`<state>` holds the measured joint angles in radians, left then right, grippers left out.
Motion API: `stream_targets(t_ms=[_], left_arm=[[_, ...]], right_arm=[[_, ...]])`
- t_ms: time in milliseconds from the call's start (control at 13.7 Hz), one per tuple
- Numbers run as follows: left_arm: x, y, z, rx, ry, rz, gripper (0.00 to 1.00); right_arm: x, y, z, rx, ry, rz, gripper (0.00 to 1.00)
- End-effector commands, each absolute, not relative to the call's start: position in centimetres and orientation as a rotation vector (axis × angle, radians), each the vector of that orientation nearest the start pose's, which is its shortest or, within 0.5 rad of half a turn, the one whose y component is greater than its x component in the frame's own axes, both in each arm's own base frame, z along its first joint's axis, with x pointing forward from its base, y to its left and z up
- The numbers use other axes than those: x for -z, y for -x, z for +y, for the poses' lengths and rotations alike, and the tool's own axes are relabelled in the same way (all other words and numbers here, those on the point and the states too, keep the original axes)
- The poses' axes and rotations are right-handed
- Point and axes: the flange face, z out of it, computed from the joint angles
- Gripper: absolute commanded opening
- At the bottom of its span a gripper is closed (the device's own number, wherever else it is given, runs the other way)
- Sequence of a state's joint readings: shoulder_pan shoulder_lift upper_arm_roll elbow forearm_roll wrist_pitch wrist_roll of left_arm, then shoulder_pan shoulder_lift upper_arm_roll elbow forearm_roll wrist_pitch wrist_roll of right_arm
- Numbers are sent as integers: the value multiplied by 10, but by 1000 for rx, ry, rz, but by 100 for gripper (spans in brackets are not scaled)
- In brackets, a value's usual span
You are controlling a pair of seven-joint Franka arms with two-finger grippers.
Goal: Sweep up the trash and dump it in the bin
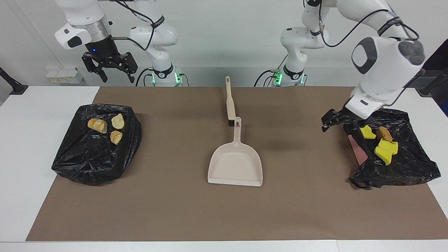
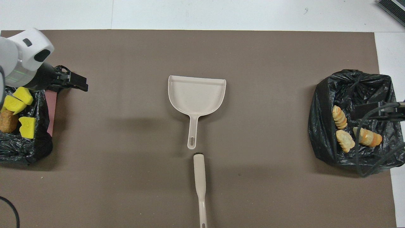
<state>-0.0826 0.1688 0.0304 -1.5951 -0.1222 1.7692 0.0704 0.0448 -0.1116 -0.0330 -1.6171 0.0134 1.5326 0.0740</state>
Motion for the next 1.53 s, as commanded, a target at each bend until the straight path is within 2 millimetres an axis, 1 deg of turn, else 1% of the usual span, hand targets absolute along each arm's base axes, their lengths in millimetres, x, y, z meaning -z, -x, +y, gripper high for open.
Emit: stream_targets(t_ms=[0, 73, 146, 219, 291, 364, 510, 583, 656, 728, 801, 874, 1093, 1165, 1238, 1457], left_arm=[[-558, -594, -30, -21, 3175, 254, 100], [-565, -588, -27, -29, 3165, 268, 100], [-573, -583, -18, -36, 3165, 265, 100], [-580, -576, -16, -40, 3162, 292, 100], [-586, -569, -9, -51, 3159, 334, 100], [-591, -566, 13, -39, 3163, 304, 100], [-604, -562, 34, -2, 3175, 200, 100], [-610, -559, 34, 18, 3177, 113, 100], [-616, -556, 31, 32, 3173, 105, 100], [-619, -553, 30, 35, 3171, 137, 100], [-619, -551, 29, 20, 3164, 190, 100], [-619, -550, 31, -7, 3138, 207, 100], [-626, -549, 28, -27, 3131, 224, 100], [-627, -548, 29, -67, 3134, 221, 100], [-630, -549, 27, -72, 3136, 226, 100], [-630, -552, 19, -56, 3148, 240, 100]], right_arm=[[-660, -511, 2, 49, 3105, 57, 100], [-660, -511, 2, 49, 3105, 57, 100], [-661, -511, 2, 51, 3103, 59, 100], [-661, -510, 1, 51, 3103, 61, 100], [-660, -511, 2, 49, 3103, 59, 100], [-660, -511, 2, 49, 3103, 59, 100], [-660, -511, 2, 49, 3103, 59, 100], [-660, -511, 1, 49, 3103, 59, 100], [-661, -510, 1, 51, 3103, 59, 100], [-660, -511, 1, 49, 3103, 59, 100], [-661, -510, 1, 51, 3103, 59, 100], [-661, -510, -1, 51, 3103, 64, 100], [-661, -510, -1, 51, 3102, 64, 100], [-661, -510, -1, 51, 3102, 66, 100], [-661, -510, -1, 51, 3102, 66, 100], [-661, -510, -2, 51, 3102, 69, 100]])
